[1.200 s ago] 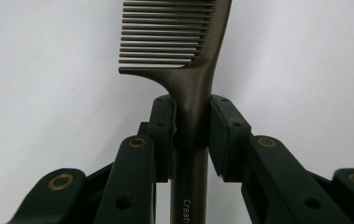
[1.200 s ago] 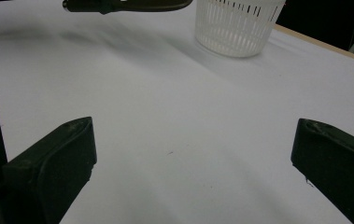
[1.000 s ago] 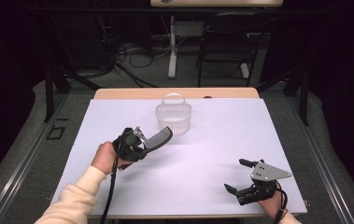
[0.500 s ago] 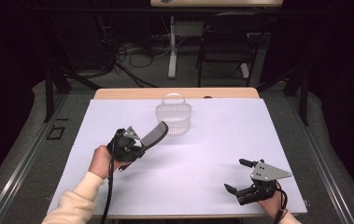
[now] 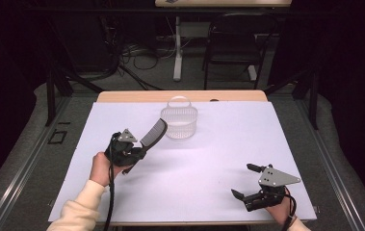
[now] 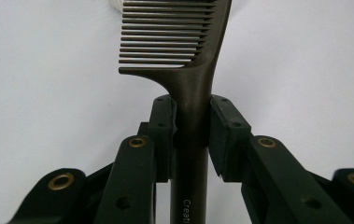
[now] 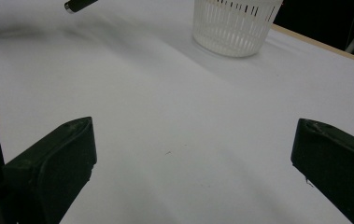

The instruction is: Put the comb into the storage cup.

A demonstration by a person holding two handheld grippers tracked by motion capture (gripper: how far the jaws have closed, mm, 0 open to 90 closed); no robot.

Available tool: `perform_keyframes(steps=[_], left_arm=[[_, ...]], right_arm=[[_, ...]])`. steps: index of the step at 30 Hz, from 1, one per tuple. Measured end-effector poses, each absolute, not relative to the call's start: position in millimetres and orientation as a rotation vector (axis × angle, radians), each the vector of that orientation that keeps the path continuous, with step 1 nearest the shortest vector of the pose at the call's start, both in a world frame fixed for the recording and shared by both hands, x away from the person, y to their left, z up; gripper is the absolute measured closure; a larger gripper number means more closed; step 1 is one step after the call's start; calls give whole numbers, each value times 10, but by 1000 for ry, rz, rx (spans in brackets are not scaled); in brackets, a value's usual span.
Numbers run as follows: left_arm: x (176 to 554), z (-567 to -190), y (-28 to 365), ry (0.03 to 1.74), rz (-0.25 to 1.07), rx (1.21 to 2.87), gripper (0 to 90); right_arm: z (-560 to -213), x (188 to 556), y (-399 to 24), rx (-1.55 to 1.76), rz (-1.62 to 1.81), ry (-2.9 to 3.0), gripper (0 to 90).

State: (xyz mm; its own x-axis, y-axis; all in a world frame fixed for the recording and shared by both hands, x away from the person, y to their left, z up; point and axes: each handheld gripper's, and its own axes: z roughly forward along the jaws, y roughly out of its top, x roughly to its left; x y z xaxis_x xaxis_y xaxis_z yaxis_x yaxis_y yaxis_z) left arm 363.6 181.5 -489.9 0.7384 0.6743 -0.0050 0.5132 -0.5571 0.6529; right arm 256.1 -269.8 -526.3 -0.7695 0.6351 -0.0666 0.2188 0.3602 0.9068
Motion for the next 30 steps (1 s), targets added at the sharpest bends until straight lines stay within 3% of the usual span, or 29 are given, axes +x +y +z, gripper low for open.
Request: perform_keyframes(steps=[30], left_arm=[[3620,-4913,1820,913,447,2106,722]], right_arm=[[-5268,2565,-2696,756,1381,2222,0]])
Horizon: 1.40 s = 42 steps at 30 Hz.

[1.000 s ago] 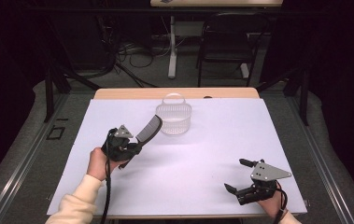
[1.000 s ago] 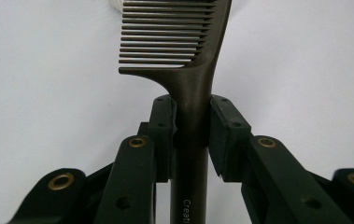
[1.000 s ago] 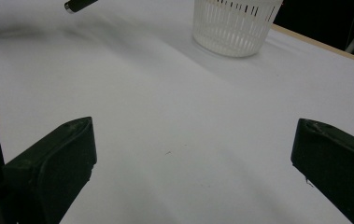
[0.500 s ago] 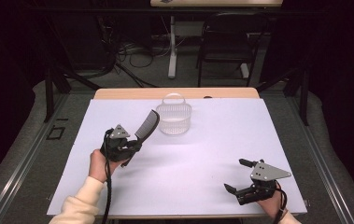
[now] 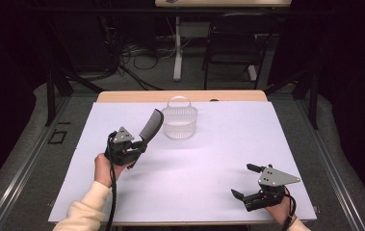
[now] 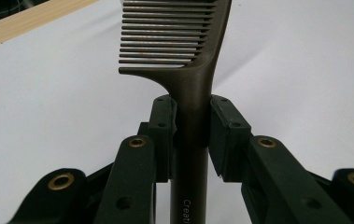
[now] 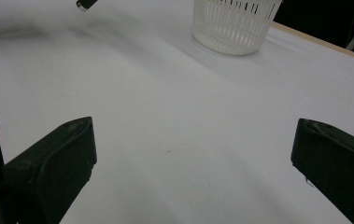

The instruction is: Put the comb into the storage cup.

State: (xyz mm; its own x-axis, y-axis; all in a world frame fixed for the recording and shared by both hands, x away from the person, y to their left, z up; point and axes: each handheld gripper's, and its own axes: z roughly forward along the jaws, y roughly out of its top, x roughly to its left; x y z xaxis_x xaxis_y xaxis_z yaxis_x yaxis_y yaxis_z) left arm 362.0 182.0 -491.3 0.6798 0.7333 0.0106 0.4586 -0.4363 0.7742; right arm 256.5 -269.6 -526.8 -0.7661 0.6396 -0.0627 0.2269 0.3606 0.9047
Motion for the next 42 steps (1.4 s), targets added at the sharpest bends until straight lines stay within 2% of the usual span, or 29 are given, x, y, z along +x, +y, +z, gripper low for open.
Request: perform_keyframes(steps=[42], left_arm=[[3970,-4704,1655,918,497,2018,721]], right_arm=[[-5272,2569,-2697,758,1383,2224,0]])
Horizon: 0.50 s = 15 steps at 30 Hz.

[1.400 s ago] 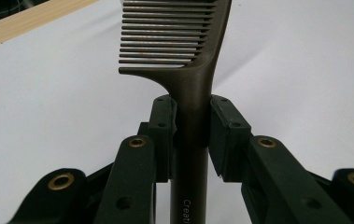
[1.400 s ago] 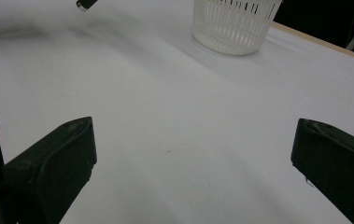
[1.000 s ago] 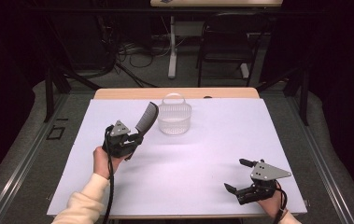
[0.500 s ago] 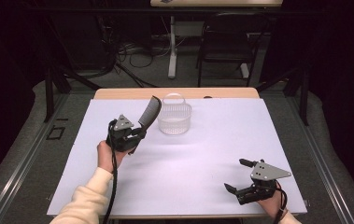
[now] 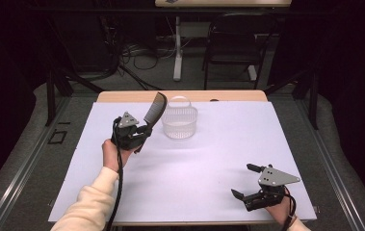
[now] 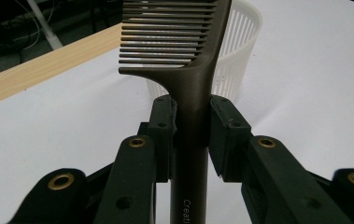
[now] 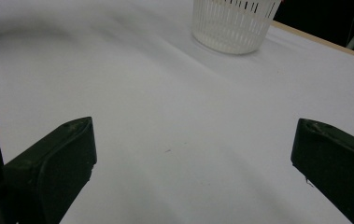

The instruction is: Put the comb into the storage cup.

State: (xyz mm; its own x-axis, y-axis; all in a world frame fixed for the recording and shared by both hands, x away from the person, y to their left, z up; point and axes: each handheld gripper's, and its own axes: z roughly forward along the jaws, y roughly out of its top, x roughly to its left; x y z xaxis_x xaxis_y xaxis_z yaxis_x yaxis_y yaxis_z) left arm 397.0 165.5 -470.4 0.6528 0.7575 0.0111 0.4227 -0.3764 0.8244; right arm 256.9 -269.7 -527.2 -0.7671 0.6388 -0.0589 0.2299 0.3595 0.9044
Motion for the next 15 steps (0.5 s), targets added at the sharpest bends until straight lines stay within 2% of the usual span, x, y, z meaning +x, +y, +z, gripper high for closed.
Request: perform_keyframes(steps=[15], left_arm=[[4059,-4613,1660,922,519,1993,721]], right_arm=[[-5275,2573,-2693,763,1383,2227,0]])
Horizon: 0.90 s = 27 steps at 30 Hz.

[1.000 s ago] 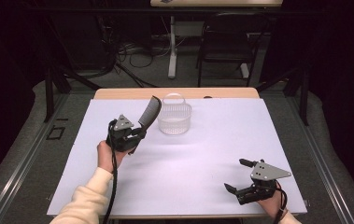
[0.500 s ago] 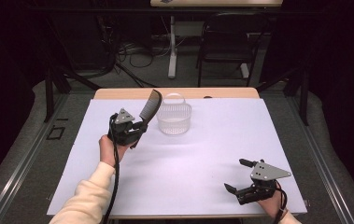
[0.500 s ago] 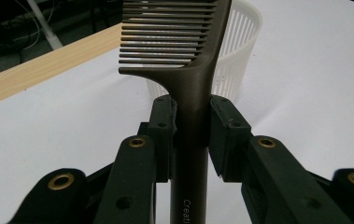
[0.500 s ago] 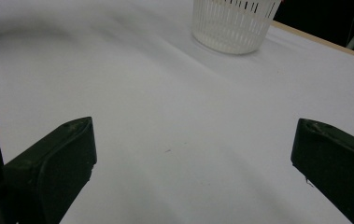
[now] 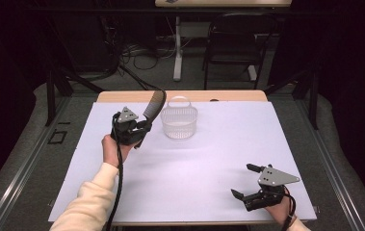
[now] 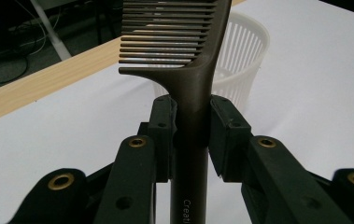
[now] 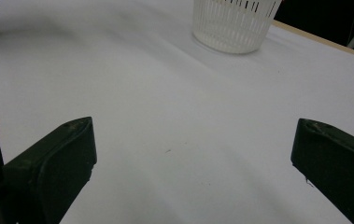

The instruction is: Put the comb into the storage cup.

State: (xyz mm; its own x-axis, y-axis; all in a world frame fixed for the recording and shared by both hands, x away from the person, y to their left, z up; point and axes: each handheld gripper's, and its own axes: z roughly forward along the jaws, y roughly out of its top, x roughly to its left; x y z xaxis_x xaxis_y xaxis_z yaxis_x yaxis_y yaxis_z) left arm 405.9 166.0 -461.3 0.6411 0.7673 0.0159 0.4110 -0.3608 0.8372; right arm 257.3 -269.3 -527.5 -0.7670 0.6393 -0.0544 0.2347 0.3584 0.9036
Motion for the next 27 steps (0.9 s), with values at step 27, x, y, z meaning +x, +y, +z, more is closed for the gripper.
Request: perform_keyframes(steps=[27], left_arm=[[4250,-4457,1579,927,542,1966,722]], right_arm=[[-5280,2579,-2698,762,1377,2235,0]])
